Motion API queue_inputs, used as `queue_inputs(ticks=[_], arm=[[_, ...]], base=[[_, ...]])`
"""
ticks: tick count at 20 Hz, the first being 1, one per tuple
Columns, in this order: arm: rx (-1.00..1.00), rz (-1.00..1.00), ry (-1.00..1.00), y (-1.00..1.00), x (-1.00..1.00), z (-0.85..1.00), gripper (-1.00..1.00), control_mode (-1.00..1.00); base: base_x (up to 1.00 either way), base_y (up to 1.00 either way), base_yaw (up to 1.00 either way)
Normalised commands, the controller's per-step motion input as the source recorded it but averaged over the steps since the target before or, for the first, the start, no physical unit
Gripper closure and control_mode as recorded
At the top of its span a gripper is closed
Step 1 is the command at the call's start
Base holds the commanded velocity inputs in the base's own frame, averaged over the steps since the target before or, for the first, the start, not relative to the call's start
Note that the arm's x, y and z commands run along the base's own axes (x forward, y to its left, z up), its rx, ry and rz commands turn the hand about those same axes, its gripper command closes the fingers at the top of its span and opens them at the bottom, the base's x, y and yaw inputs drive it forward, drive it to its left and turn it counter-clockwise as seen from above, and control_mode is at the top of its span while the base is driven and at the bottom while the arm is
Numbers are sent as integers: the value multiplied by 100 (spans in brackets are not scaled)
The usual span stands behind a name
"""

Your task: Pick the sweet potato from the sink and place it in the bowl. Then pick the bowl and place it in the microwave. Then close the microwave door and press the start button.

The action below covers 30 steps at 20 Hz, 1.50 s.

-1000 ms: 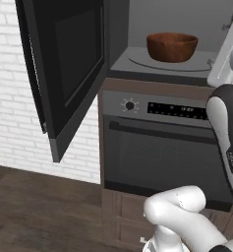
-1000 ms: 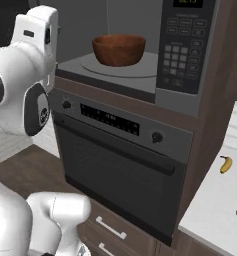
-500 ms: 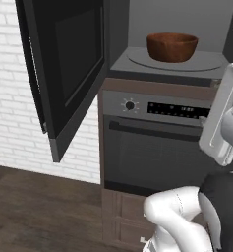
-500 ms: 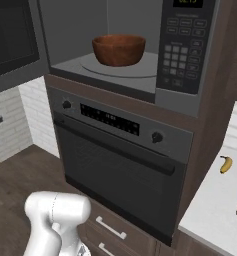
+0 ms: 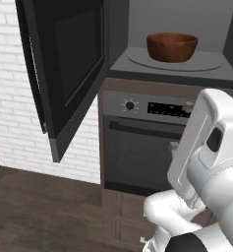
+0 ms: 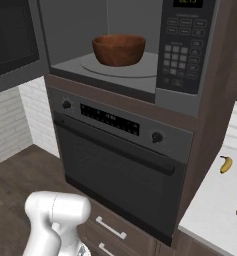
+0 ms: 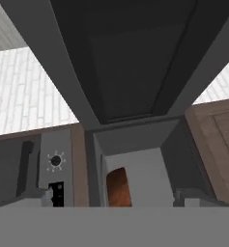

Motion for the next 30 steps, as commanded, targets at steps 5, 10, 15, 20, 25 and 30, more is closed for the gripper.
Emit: queue_inputs(ticks=[5, 10, 15, 20, 25, 30], arm=[[6, -2, 0, 87, -11, -35, -100, -100], [1, -5, -9, 81, 3, -46, -100, -100], [0, -3, -7, 85, 5, -54, -100, -100], [1, -2, -1, 76, 10, -52, -100, -100], [0, -1, 0, 73, 34, -41, -100, -100], [0, -4, 0, 85, 26, -8, -100, -100]], base=[[0, 0, 0], [0, 0, 0], [0, 0, 0], [0, 0, 0], [0, 0, 0], [0, 0, 0]])
